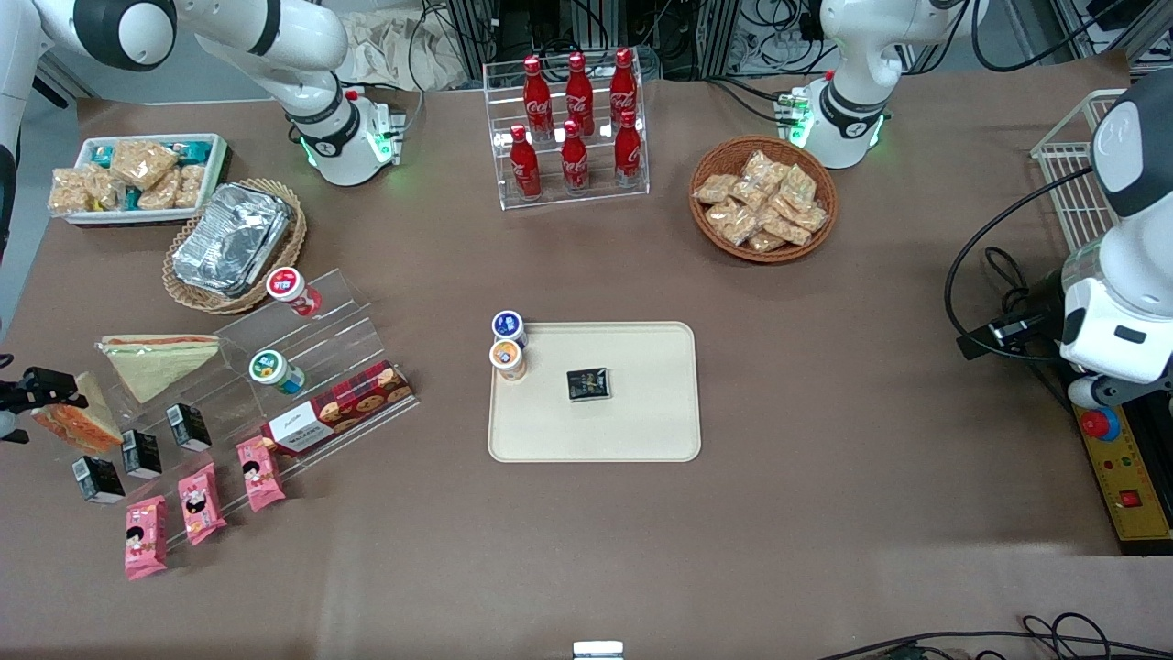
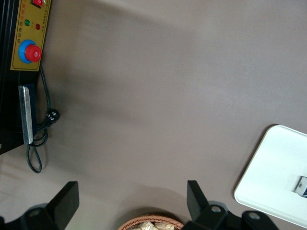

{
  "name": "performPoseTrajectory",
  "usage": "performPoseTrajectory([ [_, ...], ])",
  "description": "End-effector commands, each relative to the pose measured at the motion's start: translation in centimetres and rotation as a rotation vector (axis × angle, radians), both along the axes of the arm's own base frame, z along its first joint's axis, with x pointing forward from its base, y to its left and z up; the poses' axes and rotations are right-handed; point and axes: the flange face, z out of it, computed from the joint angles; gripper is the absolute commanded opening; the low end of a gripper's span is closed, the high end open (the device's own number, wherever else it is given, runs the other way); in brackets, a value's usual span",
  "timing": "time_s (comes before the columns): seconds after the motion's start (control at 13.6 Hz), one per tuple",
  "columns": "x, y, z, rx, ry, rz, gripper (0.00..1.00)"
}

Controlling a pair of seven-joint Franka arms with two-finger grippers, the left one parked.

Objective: Place sandwich on tray
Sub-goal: 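Lower the right gripper and grasp the upright wrapped orange sandwich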

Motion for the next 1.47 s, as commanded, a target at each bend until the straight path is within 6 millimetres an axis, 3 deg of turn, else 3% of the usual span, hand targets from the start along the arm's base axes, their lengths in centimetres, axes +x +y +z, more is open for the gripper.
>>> performPoseTrajectory([
  [0.0,-0.2,-0.6,-0.6,0.018,-0.023,0.008,0.98],
  [0.51,-0.3,-0.8,-2.2,0.007,-0.048,-0.003,0.89],
  [0.66,-0.3,-0.8,-2.2,0.007,-0.048,-0.004,0.80],
  [0.81,-0.3,-0.7,-2.2,0.007,-0.048,-0.002,0.60],
  [0.95,-0.3,-0.7,-2.0,0.004,-0.050,0.001,0.50],
  [1.18,0.4,0.1,-0.3,-0.006,-0.072,0.008,0.48],
  [1.4,0.5,0.2,2.9,-0.014,-0.124,-0.021,0.48],
])
